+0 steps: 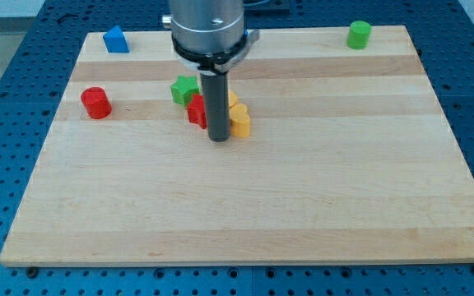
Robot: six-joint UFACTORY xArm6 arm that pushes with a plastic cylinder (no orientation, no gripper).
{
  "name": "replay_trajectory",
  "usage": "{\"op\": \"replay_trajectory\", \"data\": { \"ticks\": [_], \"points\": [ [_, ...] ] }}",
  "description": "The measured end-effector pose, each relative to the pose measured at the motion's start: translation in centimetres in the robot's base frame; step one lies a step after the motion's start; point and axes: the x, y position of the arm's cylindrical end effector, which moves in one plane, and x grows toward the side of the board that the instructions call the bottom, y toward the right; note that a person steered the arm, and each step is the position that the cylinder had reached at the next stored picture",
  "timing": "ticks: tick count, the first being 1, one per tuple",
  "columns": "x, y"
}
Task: Move the yellow heart towards the center right
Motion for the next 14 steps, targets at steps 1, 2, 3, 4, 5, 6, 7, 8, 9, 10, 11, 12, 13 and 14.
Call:
{"op": "replay_trajectory", "data": {
  "ticks": [1,2,3,4,5,6,7,8,9,10,11,12,13,14],
  "points": [
    [-0.4,-1.4],
    [-1.4,-0.6],
    [-1.4,3.4],
    [-2.0,7.9],
    [-3.3,10.8],
    [-5.1,10.8],
    [-6.2,10.8],
    [-7.8,9.3],
    [-8.5,9.7],
    [-8.5,13.8],
    [-8.5,15.5],
    [-8.5,15.3],
    [-8.5,13.3],
    [-8.2,12.9]
  ]
}}
